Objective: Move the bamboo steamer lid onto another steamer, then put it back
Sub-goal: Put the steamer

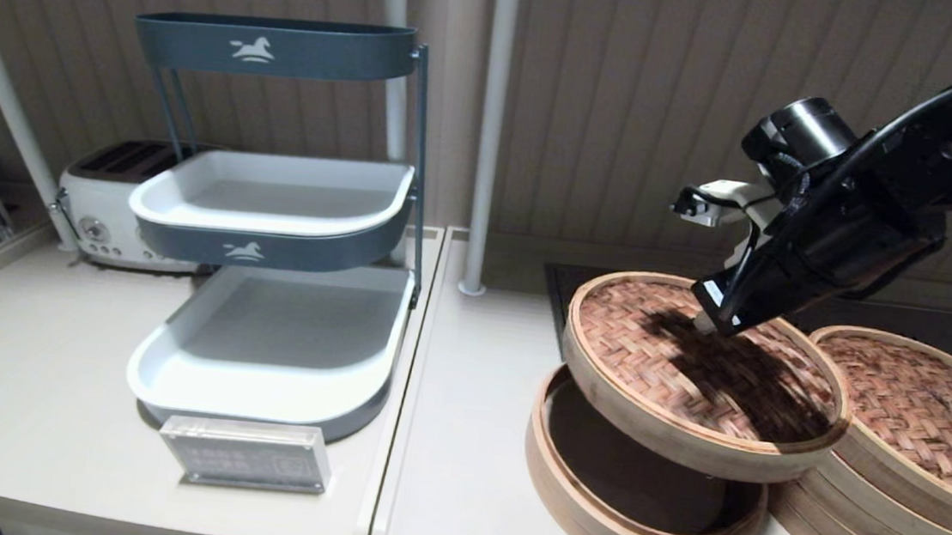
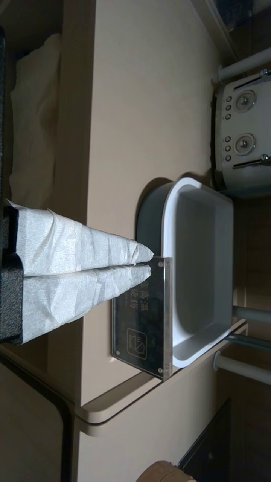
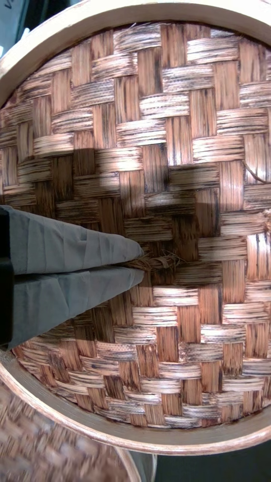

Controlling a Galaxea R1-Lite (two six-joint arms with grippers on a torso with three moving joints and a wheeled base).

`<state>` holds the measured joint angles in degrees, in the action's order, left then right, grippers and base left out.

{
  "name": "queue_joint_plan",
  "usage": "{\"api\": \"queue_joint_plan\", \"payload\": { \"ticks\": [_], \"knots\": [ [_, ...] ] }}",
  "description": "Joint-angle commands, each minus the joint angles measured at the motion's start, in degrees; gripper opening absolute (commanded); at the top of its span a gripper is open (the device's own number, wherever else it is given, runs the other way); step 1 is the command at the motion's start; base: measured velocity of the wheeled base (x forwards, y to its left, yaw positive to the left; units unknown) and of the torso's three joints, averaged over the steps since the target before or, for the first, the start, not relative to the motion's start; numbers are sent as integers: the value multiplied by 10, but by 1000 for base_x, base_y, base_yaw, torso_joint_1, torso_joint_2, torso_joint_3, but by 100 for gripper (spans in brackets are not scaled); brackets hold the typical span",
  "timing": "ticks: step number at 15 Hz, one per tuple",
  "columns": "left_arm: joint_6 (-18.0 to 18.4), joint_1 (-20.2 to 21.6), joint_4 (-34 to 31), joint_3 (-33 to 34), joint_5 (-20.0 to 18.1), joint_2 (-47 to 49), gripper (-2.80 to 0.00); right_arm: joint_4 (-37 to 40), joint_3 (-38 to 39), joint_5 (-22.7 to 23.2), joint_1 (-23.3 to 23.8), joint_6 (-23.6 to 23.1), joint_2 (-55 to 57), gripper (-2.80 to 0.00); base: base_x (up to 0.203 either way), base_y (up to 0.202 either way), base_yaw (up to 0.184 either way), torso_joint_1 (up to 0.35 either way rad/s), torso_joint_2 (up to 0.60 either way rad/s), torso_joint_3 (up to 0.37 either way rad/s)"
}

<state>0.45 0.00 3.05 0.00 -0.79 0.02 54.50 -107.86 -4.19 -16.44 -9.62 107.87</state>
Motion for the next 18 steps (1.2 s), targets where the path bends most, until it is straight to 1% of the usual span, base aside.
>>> {"api": "queue_joint_plan", "payload": {
  "ticks": [1,3,8,11,14,18],
  "knots": [
    [0,0,0,16,0,-1,-280,11,-29,-2,1,-2,0,-280,0,0,0,0,0,0],
    [0,0,0,16,0,-1,-280,11,-29,-18,5,-13,-3,-280,0,0,0,0,0,0],
    [0,0,0,16,-1,-1,-280,13,-28,-20,28,-12,-16,-280,0,0,0,0,0,0],
    [0,0,0,16,0,-1,-280,18,-28,-21,33,-13,-27,-280,0,0,0,0,0,0],
    [0,0,0,16,0,-1,-280,27,-26,-21,59,-17,-41,-280,0,0,0,0,0,0],
    [0,0,0,16,0,-1,-280,34,-22,-19,110,-28,-48,-280,0,0,0,0,0,0]
  ]
}}
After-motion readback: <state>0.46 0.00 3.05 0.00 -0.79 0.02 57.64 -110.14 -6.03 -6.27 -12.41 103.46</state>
